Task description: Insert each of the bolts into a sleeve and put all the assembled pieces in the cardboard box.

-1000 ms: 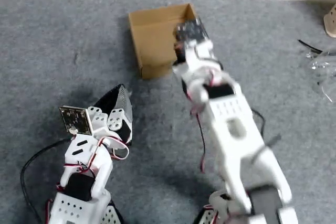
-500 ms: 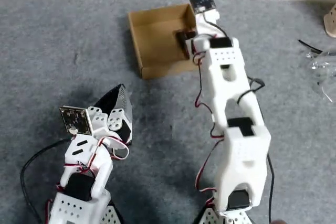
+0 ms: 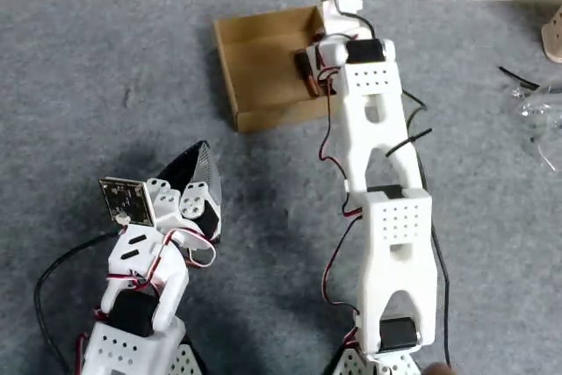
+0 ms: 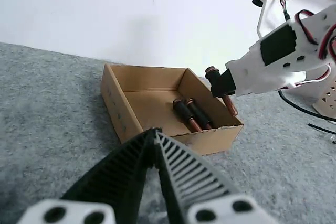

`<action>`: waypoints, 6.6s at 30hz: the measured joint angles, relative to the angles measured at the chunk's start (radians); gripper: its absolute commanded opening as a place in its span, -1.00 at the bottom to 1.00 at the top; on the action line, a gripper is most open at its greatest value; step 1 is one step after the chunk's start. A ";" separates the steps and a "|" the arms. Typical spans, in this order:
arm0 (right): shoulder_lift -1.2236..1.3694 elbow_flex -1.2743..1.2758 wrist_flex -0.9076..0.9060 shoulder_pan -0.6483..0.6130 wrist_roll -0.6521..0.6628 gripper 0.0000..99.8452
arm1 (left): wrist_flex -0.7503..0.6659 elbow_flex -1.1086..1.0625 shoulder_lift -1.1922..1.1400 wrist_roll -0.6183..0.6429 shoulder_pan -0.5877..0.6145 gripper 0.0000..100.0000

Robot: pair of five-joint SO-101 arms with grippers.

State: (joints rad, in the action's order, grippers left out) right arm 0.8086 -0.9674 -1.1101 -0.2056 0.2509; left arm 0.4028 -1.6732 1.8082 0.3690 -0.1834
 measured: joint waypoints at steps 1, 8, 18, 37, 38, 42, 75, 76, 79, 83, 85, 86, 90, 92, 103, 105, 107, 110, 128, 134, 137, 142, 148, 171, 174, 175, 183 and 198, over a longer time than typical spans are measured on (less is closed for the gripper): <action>0.008 -0.021 -0.009 -0.003 0.000 -0.99 | -0.003 0.000 0.000 0.000 0.000 -0.98; 0.081 -0.063 -0.018 -0.040 0.000 -0.99 | -0.006 0.000 0.000 0.000 0.000 -0.98; 0.219 -0.063 -0.018 -0.041 0.000 -0.76 | -0.006 0.000 0.000 -0.006 -0.002 -0.98; 0.221 -0.233 -0.203 -0.046 -0.002 -0.61 | -0.006 0.000 0.000 -0.060 -0.031 -0.99; 0.221 -0.270 -0.233 -0.044 -0.002 -0.61 | -0.006 0.000 0.000 -0.060 -0.031 -0.99; 0.221 -0.463 -0.370 -0.040 -0.002 -0.61 | -0.006 0.000 0.000 -0.060 -0.031 -0.99; -0.687 -0.149 -0.637 -0.058 -0.097 -0.61 | -0.006 0.000 0.000 -0.060 -0.031 -0.99; -0.740 -0.083 -0.637 -0.058 -0.097 -0.61 | -0.006 0.000 0.000 -0.060 -0.031 -0.99; -0.893 0.132 -0.637 -0.058 -0.097 -0.61 | -0.006 0.000 0.000 -0.060 -0.031 -0.99; -1.056 0.440 -0.637 -0.060 -0.101 -0.61 | -0.006 0.000 0.000 -0.060 -0.031 -0.99; -1.123 0.598 -0.629 -0.060 -0.101 -0.61 | -0.006 0.000 0.000 -0.060 -0.031 -0.99; -1.152 0.675 -0.608 -0.060 -0.101 -0.61 | -0.006 0.000 0.000 -0.060 -0.031 -0.99; -1.283 0.976 -0.466 -0.060 -0.101 -0.61 | -0.005 0.000 0.000 -0.060 -0.031 -0.99; -1.349 1.122 -0.381 -0.060 -0.101 -0.61 | -0.005 0.000 0.000 -0.060 -0.031 -0.99; -1.606 1.817 0.048 -0.061 -0.101 -0.61 | -0.005 0.000 0.000 -0.060 -0.031 -0.98; -1.631 1.906 0.126 -0.061 -0.101 -0.61 | -0.005 0.000 0.000 -0.060 -0.031 -0.98; -1.657 1.990 0.204 -0.061 -0.101 -0.61 | -0.005 0.000 0.000 -0.060 -0.031 -0.98; -1.722 2.110 0.305 -0.063 -0.101 -0.61 | -0.005 0.000 0.000 -0.060 -0.031 -0.98; -2.378 2.639 0.563 -0.063 -0.104 -0.61 | -0.005 0.000 0.000 -0.061 -0.031 -0.99; -2.521 2.639 0.569 -0.063 -0.104 -0.61 | 0.011 0.011 0.000 -0.061 0.107 -0.99; -2.565 2.639 0.568 -0.063 -0.104 -0.61 | 0.135 0.044 0.000 -0.061 0.189 -0.99; -2.573 2.639 0.568 -0.063 -0.104 -0.61 | 0.459 0.183 0.000 -0.061 0.238 -0.99; -2.579 2.639 0.568 -0.063 -0.104 -0.61 | 0.715 0.308 0.012 -0.061 0.295 -0.99; -2.579 2.639 0.566 -0.063 -0.104 -0.61 | 0.712 0.552 -0.655 -0.008 0.486 -0.99; -2.579 2.639 0.566 -0.063 -0.104 -0.61 | 0.733 0.611 -0.816 -0.008 0.486 -0.99; -2.579 2.639 0.566 -0.063 -0.104 -0.61 | 0.741 0.626 -0.852 -0.008 0.486 -0.99; -2.579 2.639 0.566 -0.063 -0.104 -0.61 | 0.812 0.638 -0.908 -0.008 0.486 -0.98; -2.579 2.639 0.566 -0.063 -0.104 -0.61 | 0.746 0.502 -1.039 0.037 0.488 -0.66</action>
State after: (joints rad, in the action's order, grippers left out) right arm -1.7706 1.6717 -0.5439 -0.2685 0.1465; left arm 1.1485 -1.1715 0.7695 0.4058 0.3046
